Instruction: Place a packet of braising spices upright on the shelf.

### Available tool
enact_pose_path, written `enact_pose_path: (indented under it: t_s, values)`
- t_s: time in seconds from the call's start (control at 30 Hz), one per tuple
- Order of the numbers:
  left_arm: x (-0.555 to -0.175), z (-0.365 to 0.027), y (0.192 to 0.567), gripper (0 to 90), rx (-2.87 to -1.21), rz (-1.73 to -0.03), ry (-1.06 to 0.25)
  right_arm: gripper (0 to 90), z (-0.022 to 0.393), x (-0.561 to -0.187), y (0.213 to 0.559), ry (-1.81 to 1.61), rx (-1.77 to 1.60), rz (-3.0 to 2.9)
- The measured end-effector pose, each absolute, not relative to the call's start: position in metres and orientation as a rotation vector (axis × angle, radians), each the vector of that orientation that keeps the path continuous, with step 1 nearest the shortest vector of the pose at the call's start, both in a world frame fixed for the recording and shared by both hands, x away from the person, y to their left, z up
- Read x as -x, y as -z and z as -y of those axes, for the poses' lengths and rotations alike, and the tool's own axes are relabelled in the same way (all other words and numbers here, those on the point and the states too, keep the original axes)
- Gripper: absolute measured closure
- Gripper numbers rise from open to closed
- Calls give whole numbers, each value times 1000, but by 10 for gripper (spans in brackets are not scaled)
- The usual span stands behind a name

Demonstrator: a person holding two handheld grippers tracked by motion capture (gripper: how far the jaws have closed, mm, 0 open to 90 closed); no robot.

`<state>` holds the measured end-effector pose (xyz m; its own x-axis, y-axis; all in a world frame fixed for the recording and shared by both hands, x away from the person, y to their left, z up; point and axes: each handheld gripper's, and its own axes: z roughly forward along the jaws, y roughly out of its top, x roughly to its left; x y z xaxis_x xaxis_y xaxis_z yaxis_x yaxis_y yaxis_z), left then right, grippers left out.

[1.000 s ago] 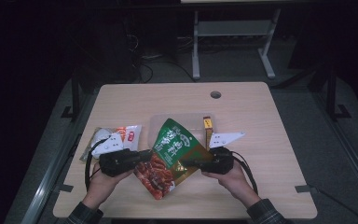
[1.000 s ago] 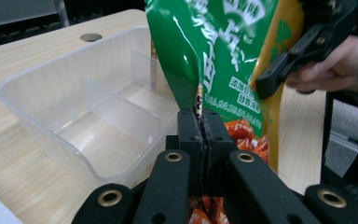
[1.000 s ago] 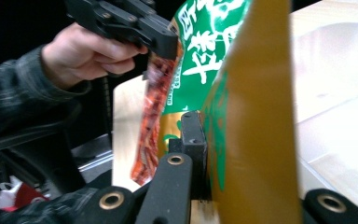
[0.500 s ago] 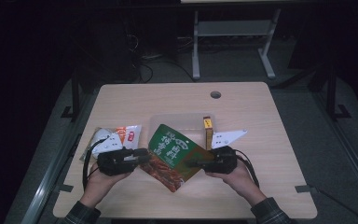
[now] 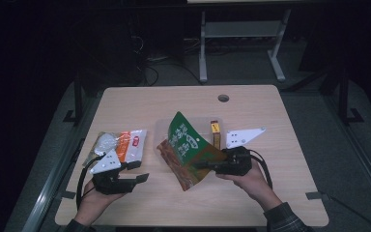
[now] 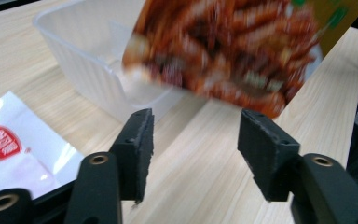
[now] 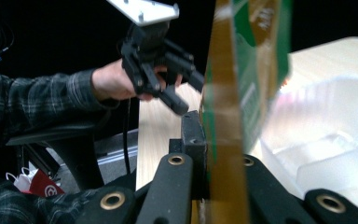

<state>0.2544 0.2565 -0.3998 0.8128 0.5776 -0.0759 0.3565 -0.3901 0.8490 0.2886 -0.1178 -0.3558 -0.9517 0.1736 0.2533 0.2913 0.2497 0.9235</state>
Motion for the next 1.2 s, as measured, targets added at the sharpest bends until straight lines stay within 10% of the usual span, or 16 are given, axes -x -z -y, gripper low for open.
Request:
enact_pose_path:
  t_s: [1.2]
  values:
    - [-258, -252, 414, 275, -2097, -687, -290, 900, 149, -355, 316, 1798, 676, 2666]
